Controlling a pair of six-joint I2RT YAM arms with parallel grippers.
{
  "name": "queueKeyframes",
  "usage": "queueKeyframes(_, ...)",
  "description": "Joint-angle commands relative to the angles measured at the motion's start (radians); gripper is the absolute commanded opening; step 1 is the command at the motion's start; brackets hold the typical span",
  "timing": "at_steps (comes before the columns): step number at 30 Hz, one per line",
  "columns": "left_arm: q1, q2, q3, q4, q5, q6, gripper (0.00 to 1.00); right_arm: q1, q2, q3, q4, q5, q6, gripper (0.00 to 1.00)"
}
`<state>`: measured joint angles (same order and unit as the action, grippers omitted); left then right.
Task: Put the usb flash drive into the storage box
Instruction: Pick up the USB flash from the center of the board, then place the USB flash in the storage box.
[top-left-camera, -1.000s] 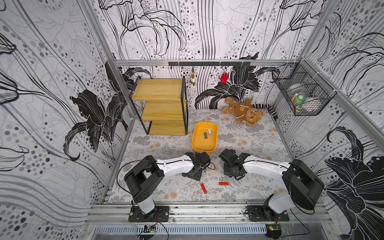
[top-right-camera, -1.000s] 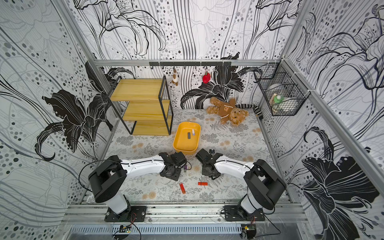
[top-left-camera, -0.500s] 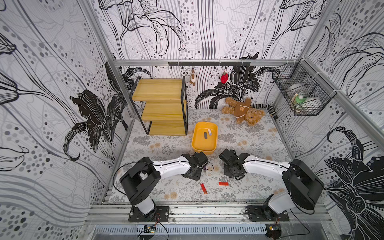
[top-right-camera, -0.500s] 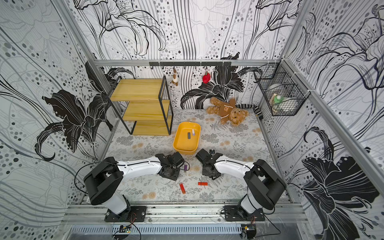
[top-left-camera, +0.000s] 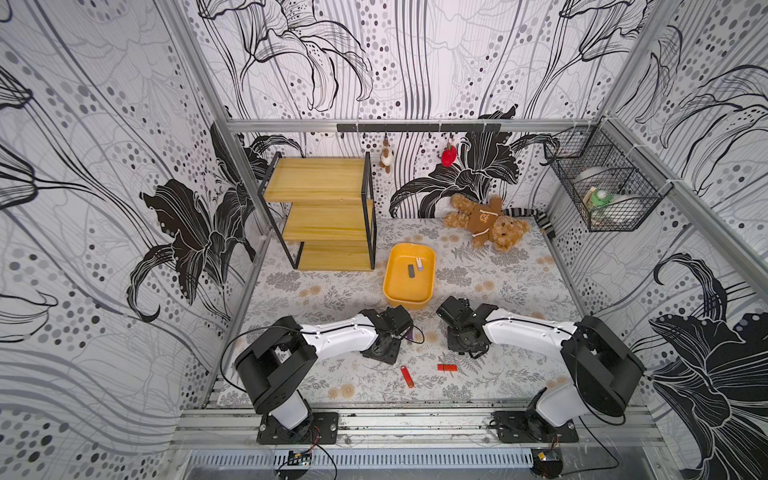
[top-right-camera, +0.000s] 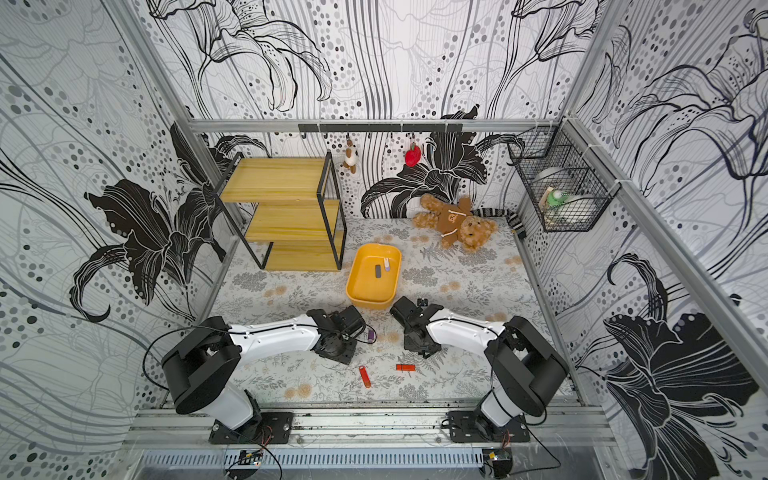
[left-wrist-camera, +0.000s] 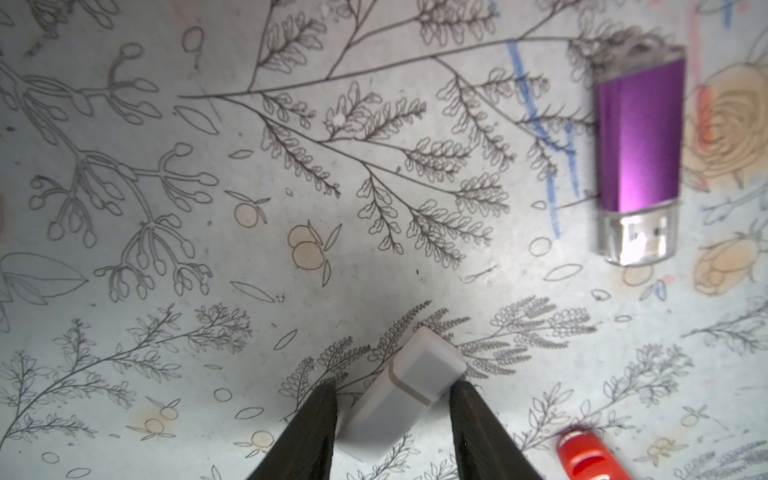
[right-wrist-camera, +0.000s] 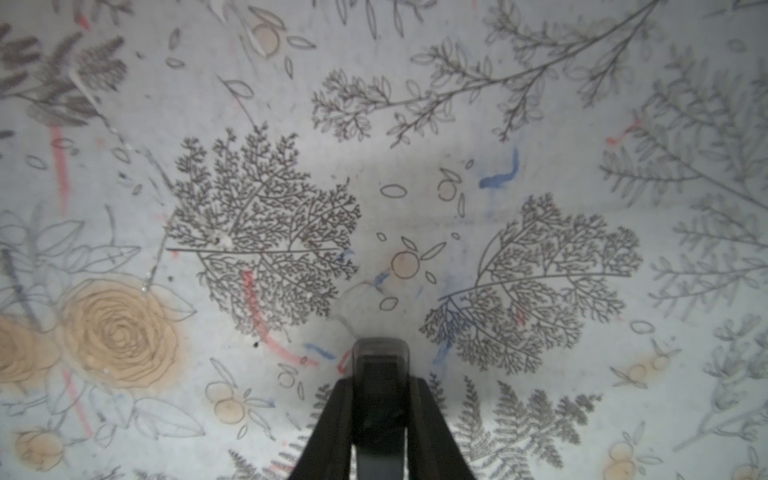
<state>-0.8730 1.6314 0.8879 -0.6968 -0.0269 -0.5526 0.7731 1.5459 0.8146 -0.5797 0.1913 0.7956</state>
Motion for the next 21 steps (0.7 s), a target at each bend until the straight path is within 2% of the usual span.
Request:
queueKeyframes(1,0.004,0.045,-0.045,-0.042,0.038,0.000,0.46,0.005,0.001,0.032,-0.039,0.031,-0.017,0.00)
queueKeyframes(11,0.005,0.067,-0.075,0.005,0.068,-0.025,0.28,0.005,-0.001,0.100,-0.048,0.022,-0.045,0.00)
queueKeyframes(17,0.005,0.074,-0.073,0.018,0.085,-0.026,0.10,0.005,-0.055,0.176,-0.071,0.040,-0.055,0.00)
queueKeyframes(19,0.005,0.080,-0.072,0.028,0.098,-0.028,0.01,0.005,-0.064,0.217,-0.088,0.054,-0.066,0.00)
queueKeyframes(21,0.004,0.083,-0.066,0.034,0.105,-0.034,0.00,0.005,-0.059,0.265,-0.102,0.066,-0.085,0.00)
